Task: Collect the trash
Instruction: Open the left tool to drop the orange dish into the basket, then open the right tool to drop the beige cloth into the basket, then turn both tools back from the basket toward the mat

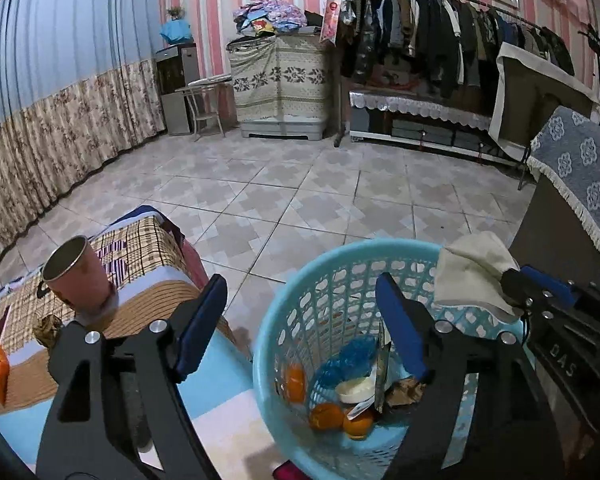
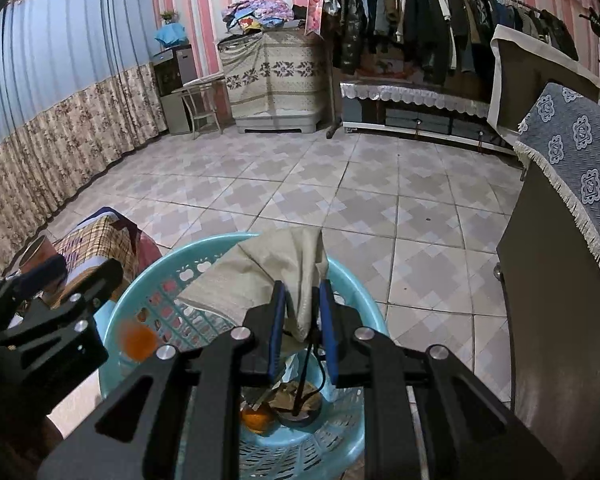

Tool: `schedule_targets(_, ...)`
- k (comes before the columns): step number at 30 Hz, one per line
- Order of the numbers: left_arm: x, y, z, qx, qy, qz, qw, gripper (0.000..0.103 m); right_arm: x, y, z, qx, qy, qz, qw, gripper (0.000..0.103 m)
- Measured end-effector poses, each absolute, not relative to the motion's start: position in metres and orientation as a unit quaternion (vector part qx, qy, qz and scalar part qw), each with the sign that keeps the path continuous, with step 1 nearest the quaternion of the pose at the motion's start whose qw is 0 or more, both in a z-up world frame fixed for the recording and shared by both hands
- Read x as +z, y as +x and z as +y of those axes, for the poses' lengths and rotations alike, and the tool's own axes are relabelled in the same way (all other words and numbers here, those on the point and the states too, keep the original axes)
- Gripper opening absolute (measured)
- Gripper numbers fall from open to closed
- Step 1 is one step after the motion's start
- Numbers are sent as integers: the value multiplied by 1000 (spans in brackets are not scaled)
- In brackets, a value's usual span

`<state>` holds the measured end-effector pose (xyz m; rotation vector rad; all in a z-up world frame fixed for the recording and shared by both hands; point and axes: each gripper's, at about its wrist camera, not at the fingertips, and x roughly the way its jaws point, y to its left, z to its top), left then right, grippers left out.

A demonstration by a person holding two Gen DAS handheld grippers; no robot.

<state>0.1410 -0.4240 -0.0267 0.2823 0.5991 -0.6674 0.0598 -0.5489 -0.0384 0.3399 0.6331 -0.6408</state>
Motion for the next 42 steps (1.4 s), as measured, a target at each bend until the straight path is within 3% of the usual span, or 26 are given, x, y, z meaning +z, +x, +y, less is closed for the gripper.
schedule_targets(4, -24, 141, -413, -309, 132, 285, 898, 90, -44, 63, -547, -303, 166, 306, 887, 18)
schedule_targets(8, -22, 145, -401, -298, 124, 288, 901, 94, -48, 68, -539, -297, 163, 307, 889, 22)
schedule_targets(10, -20, 149, -393, -292, 120, 289, 904, 95, -46, 73, -536, -291, 162, 308, 891, 46)
schedule_targets(11, -19, 150, -390, -290, 117, 289, 905, 95, -46, 74, -533, -292, 161, 302, 893, 69)
schedule_targets(17, -15, 157, -373, -275, 107, 290, 910, 95, -52, 82, -521, -291, 149, 314, 891, 85)
schedule_targets(42, -6, 173, -288, -206, 90, 287, 931, 97, -38, 110, -469, -260, 107, 317, 906, 89)
